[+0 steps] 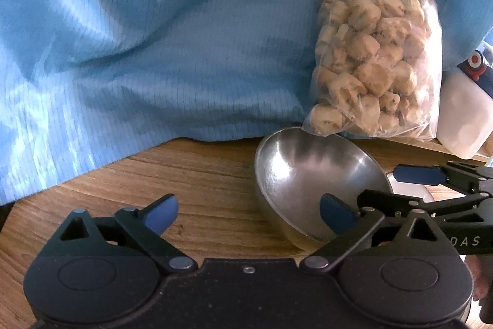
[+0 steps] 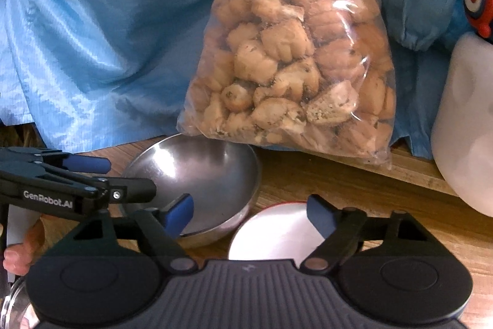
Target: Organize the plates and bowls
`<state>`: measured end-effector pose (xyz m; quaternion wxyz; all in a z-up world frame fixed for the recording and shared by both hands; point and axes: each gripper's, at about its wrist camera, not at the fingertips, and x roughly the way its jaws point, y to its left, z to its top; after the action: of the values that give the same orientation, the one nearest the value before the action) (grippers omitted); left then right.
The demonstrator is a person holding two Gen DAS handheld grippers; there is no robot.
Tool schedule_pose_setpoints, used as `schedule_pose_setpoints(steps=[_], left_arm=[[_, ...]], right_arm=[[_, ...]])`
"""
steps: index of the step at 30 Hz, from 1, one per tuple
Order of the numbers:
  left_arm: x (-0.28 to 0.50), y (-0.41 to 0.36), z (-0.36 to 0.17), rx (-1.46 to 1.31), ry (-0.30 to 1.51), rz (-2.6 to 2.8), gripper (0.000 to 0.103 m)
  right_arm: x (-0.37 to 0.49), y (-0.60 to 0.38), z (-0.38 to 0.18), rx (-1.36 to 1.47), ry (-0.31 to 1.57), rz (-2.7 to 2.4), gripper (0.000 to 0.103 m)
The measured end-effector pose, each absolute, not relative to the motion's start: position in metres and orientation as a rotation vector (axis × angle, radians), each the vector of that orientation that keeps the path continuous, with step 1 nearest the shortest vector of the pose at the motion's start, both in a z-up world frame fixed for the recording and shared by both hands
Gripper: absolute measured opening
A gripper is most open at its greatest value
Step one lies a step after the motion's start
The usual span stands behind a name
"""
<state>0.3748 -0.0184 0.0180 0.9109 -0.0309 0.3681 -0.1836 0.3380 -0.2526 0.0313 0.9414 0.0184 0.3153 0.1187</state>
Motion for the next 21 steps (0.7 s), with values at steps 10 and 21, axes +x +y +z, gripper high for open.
schedule_pose_setpoints(steps=[10,21], left_arm=[[0.3784,-0.0095,0.0093,-0.138,0.783,-0.446,0.059],[0.3711,-0.0100,0.0167,-0.153,0.766,-0.483,0.028]], right_arm=[[0.3436,-0.2505,0.0272,0.036,0.634,0.271,0.065],[0.3384,-0.2548,0.0273,0.062,0.635,0.278,0.039]])
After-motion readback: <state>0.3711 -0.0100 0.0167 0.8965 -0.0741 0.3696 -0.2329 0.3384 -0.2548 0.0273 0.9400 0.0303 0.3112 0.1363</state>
